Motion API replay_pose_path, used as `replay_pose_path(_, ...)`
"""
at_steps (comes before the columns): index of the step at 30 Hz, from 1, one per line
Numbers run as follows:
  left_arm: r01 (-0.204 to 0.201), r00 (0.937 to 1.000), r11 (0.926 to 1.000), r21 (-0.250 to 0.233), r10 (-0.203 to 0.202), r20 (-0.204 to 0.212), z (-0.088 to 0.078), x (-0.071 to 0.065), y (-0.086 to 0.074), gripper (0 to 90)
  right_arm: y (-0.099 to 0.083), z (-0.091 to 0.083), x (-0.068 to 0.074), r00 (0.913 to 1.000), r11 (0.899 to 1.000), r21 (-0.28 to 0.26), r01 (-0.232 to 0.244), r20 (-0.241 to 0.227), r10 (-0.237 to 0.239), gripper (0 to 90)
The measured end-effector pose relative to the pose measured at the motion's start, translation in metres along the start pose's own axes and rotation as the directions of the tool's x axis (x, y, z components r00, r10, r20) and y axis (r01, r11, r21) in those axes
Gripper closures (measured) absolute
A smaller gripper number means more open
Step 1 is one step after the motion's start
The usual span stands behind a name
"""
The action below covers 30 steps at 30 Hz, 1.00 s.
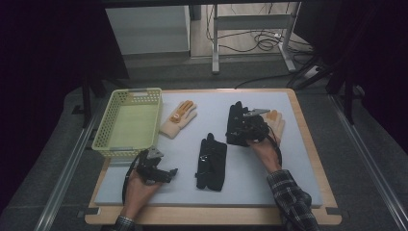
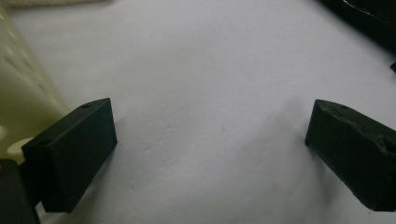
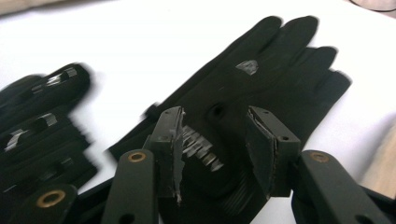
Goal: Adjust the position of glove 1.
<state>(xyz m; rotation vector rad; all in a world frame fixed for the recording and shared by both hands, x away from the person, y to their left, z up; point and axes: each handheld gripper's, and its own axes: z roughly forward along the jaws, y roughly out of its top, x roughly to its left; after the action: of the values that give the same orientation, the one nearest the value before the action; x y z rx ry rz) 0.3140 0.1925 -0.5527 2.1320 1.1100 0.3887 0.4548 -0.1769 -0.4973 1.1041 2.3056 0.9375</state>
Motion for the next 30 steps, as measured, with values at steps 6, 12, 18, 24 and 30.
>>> replay_pose_path(6, 0.000, 1.0000, 1.0000, 0.000, 0.000, 0.000, 0.000, 0.000, 0.000, 1.9, 0.011, 0.021, -0.015, 0.9994, 0.999, 0.033, -0.014, 0.031, 0.013, 61.1)
replay_pose_path(12, 0.000, 1.0000, 1.0000, 0.000, 0.000, 0.000, 0.000, 0.000, 0.000, 2.0, 0.014, 0.040, -0.022, 0.9986, 0.998, 0.058, -0.017, 0.051, 0.014, 46.5)
replay_pose_path(18, -0.001, 1.0000, 1.0000, 0.000, 0.001, 0.000, 0.000, 0.000, 0.000, 1.9, 0.012, 0.046, -0.026, 0.9979, 0.996, 0.072, -0.047, 0.048, 0.044, 53.2)
replay_pose_path(24, -0.001, 1.0000, 1.0000, 0.001, 0.001, 0.000, 0.000, 0.000, 0.000, 2.0, 0.011, 0.043, -0.018, 0.9933, 0.997, 0.076, -0.012, 0.116, 0.003, 77.4)
replay_pose_path(30, -0.007, 1.0000, 1.0000, 0.004, 0.007, 0.000, 0.000, 0.001, 0.000, 1.9, 0.012, 0.032, -0.023, 0.9957, 0.996, 0.067, -0.052, 0.080, 0.046, 78.6)
